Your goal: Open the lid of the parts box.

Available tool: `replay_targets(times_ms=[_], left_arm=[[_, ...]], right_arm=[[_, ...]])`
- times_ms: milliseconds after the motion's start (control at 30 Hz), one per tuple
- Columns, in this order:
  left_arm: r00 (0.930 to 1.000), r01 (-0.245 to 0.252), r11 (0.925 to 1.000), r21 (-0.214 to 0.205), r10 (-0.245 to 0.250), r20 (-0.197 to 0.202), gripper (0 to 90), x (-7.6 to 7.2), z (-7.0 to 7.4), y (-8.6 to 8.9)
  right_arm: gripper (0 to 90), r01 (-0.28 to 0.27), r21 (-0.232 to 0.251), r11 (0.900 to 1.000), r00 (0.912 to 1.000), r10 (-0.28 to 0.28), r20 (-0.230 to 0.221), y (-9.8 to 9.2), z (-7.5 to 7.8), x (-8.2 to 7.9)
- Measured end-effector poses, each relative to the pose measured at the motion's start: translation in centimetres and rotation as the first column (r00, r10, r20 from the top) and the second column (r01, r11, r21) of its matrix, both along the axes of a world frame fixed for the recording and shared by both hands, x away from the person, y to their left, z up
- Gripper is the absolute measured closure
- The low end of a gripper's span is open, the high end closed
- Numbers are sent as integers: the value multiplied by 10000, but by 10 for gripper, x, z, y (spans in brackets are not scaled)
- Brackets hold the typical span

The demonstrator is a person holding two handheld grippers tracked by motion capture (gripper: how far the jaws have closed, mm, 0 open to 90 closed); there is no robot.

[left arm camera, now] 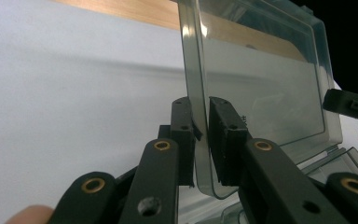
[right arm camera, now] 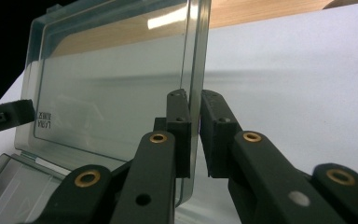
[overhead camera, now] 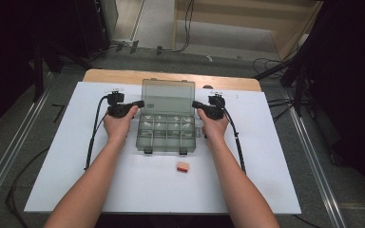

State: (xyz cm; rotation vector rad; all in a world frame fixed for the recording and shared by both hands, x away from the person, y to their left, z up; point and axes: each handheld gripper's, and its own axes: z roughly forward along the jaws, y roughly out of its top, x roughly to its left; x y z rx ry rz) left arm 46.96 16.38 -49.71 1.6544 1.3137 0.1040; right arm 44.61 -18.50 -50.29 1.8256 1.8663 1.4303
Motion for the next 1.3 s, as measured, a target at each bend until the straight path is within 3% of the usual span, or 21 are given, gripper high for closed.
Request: replay_targets(times_ms=[233, 467, 767, 833, 900, 967, 1167, 1233, 1300], left_arm=[[9999, -25, 9998, 218, 27, -107, 787, 0, -2, -1], [9996, -58, 9997, 254, 65, -273, 785, 1, -4, -2], [9998, 35, 9992, 404, -26, -220, 782, -1, -4, -1], [9998, -54, 9993, 367, 62, -211, 761, -2, -3, -1], [9996, -114, 9992, 394, 124, -235, 721, -2, -2, 0], [9999, -141, 9986, 517, 144, -63, 687, -5, 0, 0], [9976, 72, 9989, 461, -104, 688, 545, -14, 6, 3], [9953, 201, 9973, 713, -267, 933, 506, -18, 6, 3], [9938, 401, 9969, 680, -469, 1008, 455, -20, 5, 4]], right_arm=[[804, 35, -165, 9999, 9999, -37, -133, 1, -4, 1], [798, 27, -7, 10000, 9997, -27, -239, 1, -8, 1], [768, -125, -5, 9999, 9997, 125, -186, -1, -10, 1], [679, -216, -95, 9997, 9997, 217, 93, -1, -8, -1], [561, -282, -520, 9983, 9975, 314, 628, -1, -4, -4], [468, -323, -755, 9966, 9954, 389, 880, -2, -1, -7], [283, -331, -880, 9956, 9886, 455, 1433, -8, 3, -18], [173, -332, -1078, 9936, 9883, 487, 1443, -9, 4, -21], [146, -410, -1124, 9928, 9863, 582, 1541, -10, 4, -25]])
